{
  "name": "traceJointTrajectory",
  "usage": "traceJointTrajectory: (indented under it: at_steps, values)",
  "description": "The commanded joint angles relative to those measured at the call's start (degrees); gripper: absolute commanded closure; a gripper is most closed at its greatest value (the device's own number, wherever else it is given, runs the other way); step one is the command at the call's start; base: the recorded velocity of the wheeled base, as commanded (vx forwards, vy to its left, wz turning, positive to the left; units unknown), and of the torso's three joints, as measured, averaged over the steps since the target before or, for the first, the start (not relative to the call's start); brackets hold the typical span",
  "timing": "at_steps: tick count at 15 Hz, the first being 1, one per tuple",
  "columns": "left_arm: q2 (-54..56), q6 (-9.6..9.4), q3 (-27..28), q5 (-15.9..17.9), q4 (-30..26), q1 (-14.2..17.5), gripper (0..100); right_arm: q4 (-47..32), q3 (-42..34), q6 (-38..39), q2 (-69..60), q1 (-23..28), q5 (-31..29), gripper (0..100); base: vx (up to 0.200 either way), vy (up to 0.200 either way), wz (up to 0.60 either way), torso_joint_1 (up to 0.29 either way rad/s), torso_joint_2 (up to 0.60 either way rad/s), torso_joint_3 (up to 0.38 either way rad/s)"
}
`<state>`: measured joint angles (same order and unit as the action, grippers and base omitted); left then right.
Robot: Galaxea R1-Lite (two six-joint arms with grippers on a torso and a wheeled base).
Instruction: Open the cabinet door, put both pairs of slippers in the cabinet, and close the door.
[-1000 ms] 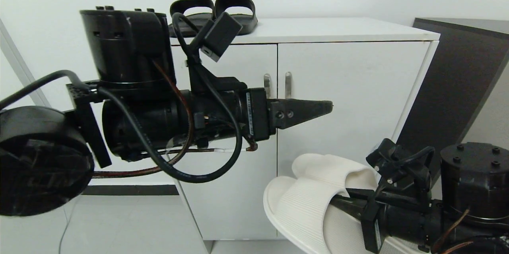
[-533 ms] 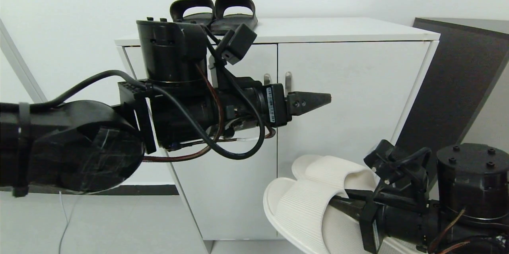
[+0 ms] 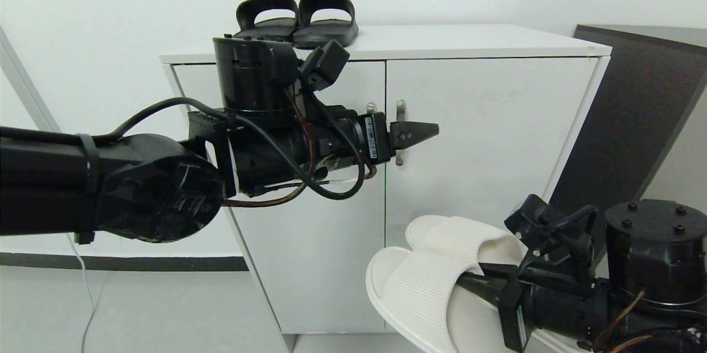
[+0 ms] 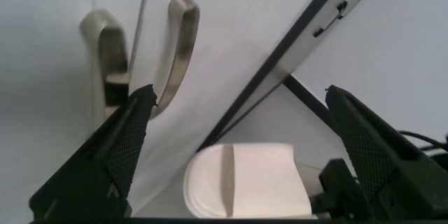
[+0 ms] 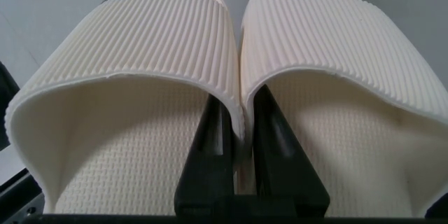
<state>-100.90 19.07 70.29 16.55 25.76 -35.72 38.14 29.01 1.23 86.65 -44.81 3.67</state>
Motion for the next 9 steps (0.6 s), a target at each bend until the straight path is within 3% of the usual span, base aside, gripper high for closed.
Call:
traceJointTrajectory:
  at_steps: [1,9]
  values:
    - [-2.11,0.01,2.13,-0.73,0.08,0.39,0,0.0,-0.01,0.0,0.1,-0.01,0.02,100,0.0,0.0,0.0,0.0,0.0,0.0]
    - [-7.29,0.01,7.58,-0.3,-0.09,-0.05,0,0.0,-0.19,-0.09,-0.34,-0.71,-0.15,100,0.0,0.0,0.0,0.0,0.0,0.0]
